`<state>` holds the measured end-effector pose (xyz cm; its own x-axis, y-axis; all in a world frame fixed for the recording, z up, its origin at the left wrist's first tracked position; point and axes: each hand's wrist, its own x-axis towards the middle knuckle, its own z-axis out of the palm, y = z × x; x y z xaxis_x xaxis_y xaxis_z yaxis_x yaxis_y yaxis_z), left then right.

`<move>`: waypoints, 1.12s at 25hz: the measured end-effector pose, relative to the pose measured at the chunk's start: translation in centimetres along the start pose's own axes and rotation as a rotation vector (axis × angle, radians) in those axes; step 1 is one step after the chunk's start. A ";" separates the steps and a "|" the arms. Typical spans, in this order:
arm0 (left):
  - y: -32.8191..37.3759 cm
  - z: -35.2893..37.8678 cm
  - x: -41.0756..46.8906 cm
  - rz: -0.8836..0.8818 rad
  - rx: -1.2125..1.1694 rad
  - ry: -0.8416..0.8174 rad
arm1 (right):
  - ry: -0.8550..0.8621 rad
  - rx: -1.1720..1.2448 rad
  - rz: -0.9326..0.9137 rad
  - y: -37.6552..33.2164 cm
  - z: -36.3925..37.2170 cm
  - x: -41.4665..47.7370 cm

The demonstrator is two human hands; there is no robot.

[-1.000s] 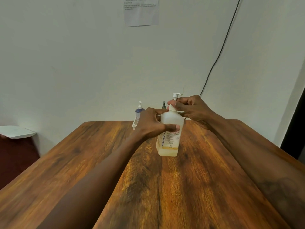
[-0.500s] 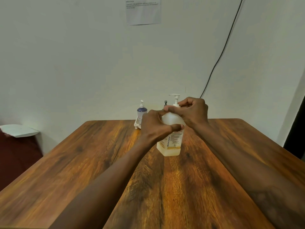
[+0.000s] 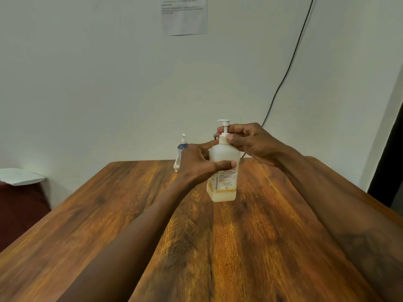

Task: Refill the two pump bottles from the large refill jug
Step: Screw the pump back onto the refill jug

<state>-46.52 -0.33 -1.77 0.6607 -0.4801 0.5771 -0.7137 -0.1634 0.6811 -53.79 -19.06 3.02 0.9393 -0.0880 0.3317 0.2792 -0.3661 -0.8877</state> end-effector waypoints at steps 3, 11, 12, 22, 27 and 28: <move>0.2 0.3 -0.5 0.033 0.080 0.003 | 0.229 -0.074 -0.014 -0.3 0.6 -0.5; 0.0 1.4 0.5 0.017 0.065 0.063 | 0.245 -0.227 0.053 -1.4 1.5 -0.4; -0.3 1.5 0.9 0.017 0.041 0.063 | 0.160 -0.137 0.060 -1.3 1.1 -0.4; -3.2 6.6 8.0 0.080 0.024 0.054 | 0.522 -0.309 -0.115 3.0 -2.3 4.0; -5.8 12.5 15.7 0.095 0.082 -0.033 | 0.581 -0.344 -0.091 8.1 -8.2 9.1; -6.5 14.0 17.4 0.075 0.097 -0.056 | 0.585 -0.336 -0.062 9.6 -9.7 10.5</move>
<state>-33.65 -19.68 -2.50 0.5921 -0.5414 0.5969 -0.7817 -0.2062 0.5885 -43.19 -32.44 1.09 0.6341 -0.5099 0.5813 0.1631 -0.6467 -0.7451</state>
